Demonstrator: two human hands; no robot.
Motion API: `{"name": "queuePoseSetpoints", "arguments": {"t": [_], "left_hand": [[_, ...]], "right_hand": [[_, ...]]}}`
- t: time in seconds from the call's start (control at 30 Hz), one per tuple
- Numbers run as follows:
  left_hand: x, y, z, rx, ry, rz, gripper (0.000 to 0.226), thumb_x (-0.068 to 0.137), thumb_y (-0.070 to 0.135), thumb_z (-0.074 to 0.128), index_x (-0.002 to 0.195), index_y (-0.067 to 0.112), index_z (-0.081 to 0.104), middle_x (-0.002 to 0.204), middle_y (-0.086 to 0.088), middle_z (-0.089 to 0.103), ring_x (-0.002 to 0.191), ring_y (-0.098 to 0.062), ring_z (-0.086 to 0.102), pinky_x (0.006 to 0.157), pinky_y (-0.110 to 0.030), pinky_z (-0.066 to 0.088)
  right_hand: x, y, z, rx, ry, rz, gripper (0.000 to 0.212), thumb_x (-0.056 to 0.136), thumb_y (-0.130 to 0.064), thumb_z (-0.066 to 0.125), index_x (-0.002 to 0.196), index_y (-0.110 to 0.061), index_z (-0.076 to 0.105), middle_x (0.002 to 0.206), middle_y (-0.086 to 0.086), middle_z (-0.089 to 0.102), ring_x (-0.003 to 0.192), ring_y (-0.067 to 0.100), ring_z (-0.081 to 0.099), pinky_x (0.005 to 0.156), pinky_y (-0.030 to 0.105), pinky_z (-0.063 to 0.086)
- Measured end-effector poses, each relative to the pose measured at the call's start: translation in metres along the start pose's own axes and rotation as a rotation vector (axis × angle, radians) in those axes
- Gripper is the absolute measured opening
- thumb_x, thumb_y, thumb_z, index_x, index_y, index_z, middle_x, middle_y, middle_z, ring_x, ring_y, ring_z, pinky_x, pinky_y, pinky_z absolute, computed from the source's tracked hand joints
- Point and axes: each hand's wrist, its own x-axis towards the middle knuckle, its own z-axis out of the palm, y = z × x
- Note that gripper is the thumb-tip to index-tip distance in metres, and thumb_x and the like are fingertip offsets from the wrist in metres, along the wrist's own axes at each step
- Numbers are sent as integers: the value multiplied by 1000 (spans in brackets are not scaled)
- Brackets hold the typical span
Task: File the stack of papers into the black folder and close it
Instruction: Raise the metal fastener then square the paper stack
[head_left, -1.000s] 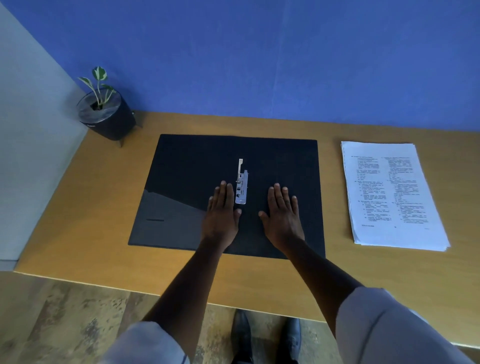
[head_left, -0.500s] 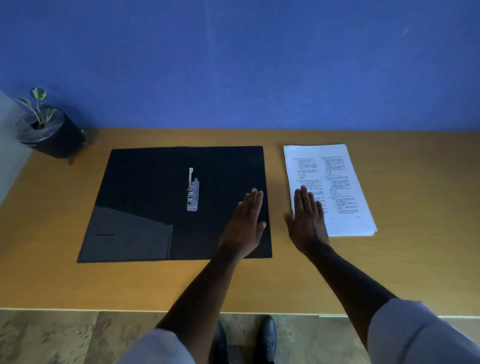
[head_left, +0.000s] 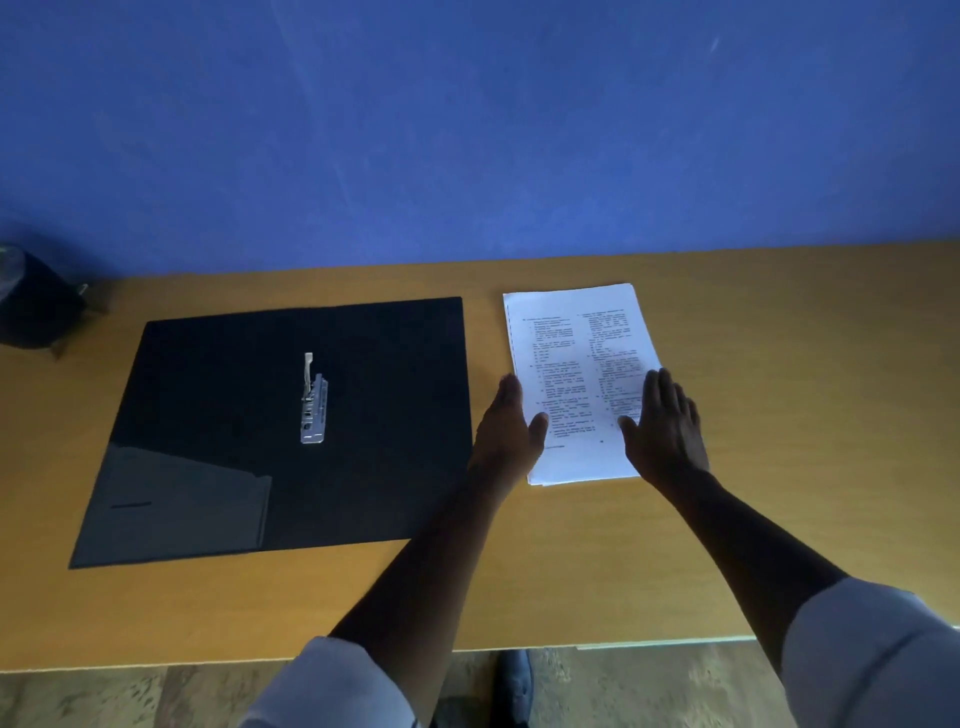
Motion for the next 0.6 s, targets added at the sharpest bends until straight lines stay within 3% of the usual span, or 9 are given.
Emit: {"name": "queuePoseSetpoints", "arguments": {"t": [0.1, 0.2, 0.3, 0.43, 0.6], "left_hand": [[8, 8, 7, -26, 129, -100, 41, 95, 20, 54, 133, 7, 44, 134, -7, 57, 122, -27, 57, 99, -43, 51], [16, 16, 11, 54, 184, -207, 44, 96, 21, 52, 134, 1, 44, 132, -14, 54, 120, -30, 55, 97, -40, 50], [22, 26, 13, 81, 227, -280, 33, 95, 20, 51, 122, 2, 49, 121, -15, 57, 106, -29, 59, 75, -31, 46], [29, 42, 17, -31, 215, -408, 29, 91, 15, 49, 117, 3, 52, 120, -13, 58, 97, -29, 62, 62, -29, 41], [44, 48, 13, -203, 184, -535, 31, 83, 18, 54, 112, 7, 58, 119, -8, 62, 92, -26, 65, 70, -32, 55]], "right_hand": [[6, 13, -4, 49, -21, 54, 76, 90, -24, 72, 148, -1, 29, 149, 20, 43, 137, 40, 42, 112, 55, 40], [11, 19, -8, 94, -49, 82, 78, 87, -25, 75, 148, -3, 32, 148, 18, 44, 134, 42, 41, 105, 56, 44], [16, 20, -9, 97, -69, 101, 78, 85, -25, 78, 146, -3, 35, 147, 19, 44, 132, 42, 40, 103, 54, 43], [20, 18, -8, 56, -78, 117, 70, 86, -25, 78, 140, -1, 42, 142, 20, 45, 126, 41, 42, 98, 50, 45], [21, 17, -8, 3, -92, 107, 66, 88, -26, 75, 140, 0, 44, 140, 20, 45, 125, 40, 42, 99, 49, 45]]}}
